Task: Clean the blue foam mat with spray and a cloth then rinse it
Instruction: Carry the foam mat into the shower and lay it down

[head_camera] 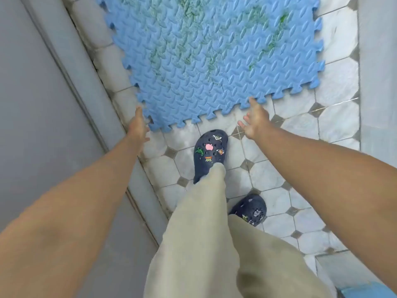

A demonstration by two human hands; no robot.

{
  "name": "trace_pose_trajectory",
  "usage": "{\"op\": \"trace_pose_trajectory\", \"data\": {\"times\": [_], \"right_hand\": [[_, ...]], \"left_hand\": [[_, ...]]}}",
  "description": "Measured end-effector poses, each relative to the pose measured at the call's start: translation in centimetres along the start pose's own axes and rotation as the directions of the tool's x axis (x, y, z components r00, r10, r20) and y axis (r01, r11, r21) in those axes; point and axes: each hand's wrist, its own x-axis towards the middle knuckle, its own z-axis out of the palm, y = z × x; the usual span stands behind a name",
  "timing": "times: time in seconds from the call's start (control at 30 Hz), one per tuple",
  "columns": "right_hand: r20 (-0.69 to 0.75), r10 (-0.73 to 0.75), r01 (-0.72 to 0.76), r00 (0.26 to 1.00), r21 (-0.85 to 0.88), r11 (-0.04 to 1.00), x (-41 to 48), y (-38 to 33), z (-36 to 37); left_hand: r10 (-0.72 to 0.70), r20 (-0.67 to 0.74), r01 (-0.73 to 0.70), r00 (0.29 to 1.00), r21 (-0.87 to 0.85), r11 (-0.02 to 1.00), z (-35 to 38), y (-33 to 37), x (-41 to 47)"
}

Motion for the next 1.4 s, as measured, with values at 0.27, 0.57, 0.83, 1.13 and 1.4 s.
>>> {"op": "trace_pose_trajectory", "data": {"times": [0.27,0.57,0.83,1.13,1.4], "right_hand": [[-0.112,0.071,-0.050,0.991,0.179,0.983,5.1,-1.2,1.5],[-0.102,0.036,-0.020,0.994,0.149,0.989,4.3,-2.3,0.3],[0.185,-0.012,-0.062,0.983,0.392,0.918,-5.8,-0.4,-5.0],[0.168,0.121,-0.186,0.978,0.456,0.870,-25.2,4.4,-14.3],[0.130,0.212,-0.244,0.969,0.658,0.712,-39.0,8.1,-23.4]], "left_hand": [[-0.047,-0.161,0.034,0.986,-0.084,0.996,1.9,0.6,2.6],[0.014,-0.012,-0.013,1.000,0.065,0.998,2.3,0.3,-0.3],[0.101,-0.173,-0.084,0.980,0.104,0.991,-2.4,0.2,-11.0],[0.310,-0.146,-0.227,0.939,0.414,0.882,-10.3,1.4,-27.9],[0.394,-0.024,-0.273,0.919,0.684,0.677,-10.3,4.9,-45.0]]}}
